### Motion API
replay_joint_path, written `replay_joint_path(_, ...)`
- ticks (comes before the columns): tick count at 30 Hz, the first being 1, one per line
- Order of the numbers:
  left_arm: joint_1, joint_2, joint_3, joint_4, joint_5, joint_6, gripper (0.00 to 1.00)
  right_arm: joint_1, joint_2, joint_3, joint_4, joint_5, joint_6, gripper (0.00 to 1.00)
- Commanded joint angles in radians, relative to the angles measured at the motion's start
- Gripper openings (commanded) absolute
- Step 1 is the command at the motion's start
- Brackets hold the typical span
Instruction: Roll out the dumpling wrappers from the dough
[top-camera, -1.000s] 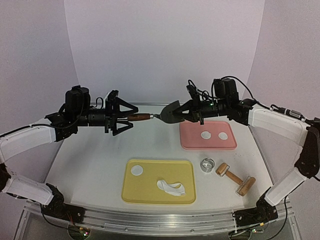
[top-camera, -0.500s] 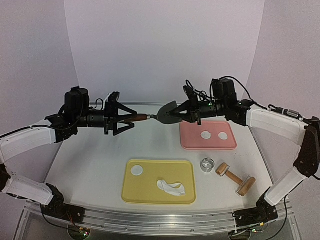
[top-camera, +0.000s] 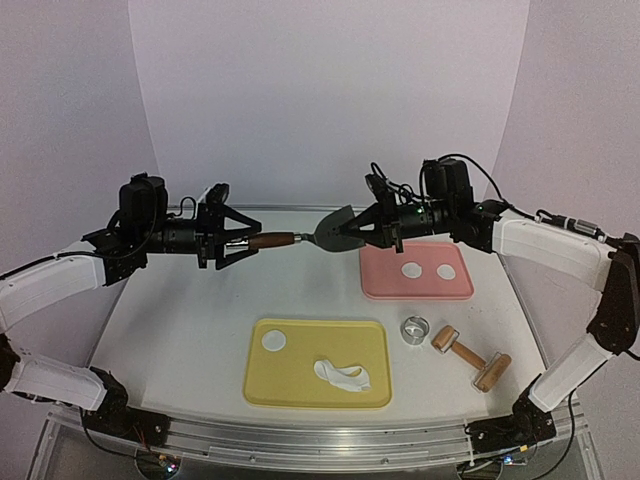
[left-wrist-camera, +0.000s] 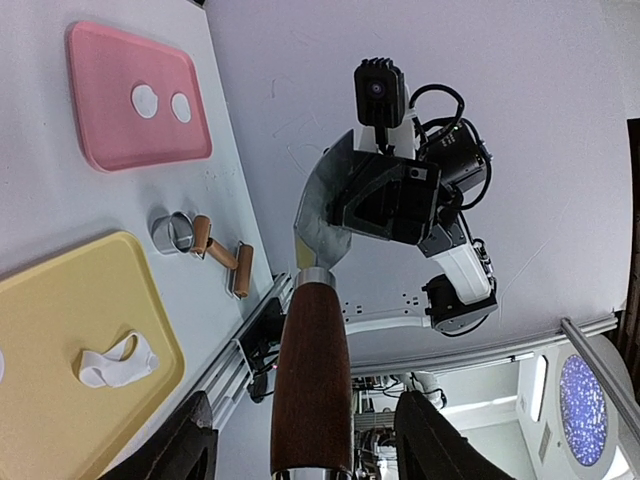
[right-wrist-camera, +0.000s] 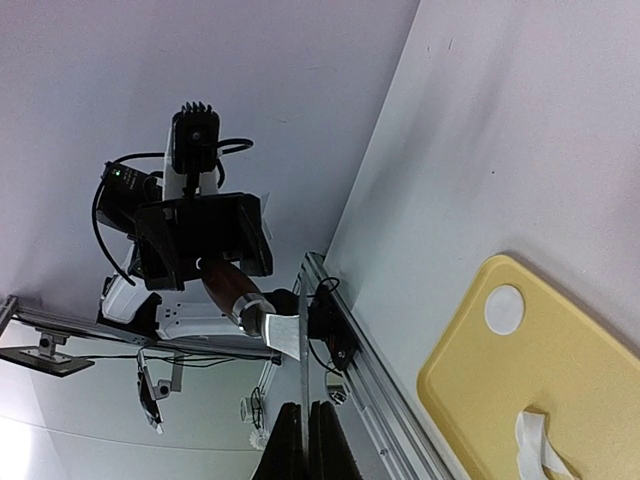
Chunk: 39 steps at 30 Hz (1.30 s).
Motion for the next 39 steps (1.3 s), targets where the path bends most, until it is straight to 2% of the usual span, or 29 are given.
replay_joint_path(1,0.004,-0.001,0.026,-0.021,0.046,-0.009,0.60,0.001,-0.002,0.006,-0.022,-0.036,-0.044,0.00)
replay_joint_path(17,0.000,0.066,0.068,-0.021,0.107,-0.012,0.55,0.013,-0.002,0.001,-0.069,0.002,-0.085,0.00)
replay_joint_path(23,-0.017,0.077,0.065,-0.027,0.110,-0.010,0.52,0.025,0.011,0.020,-0.138,0.041,-0.134,0.00)
replay_joint_path(35,-0.037,0.101,0.071,-0.011,0.100,-0.011,0.54,0.032,0.002,0.005,-0.136,0.135,-0.134,0.00)
replay_joint_path(39,-0.037,0.091,0.060,0.013,0.092,-0.020,0.58,0.032,-0.007,-0.010,-0.134,0.166,-0.123,0.00)
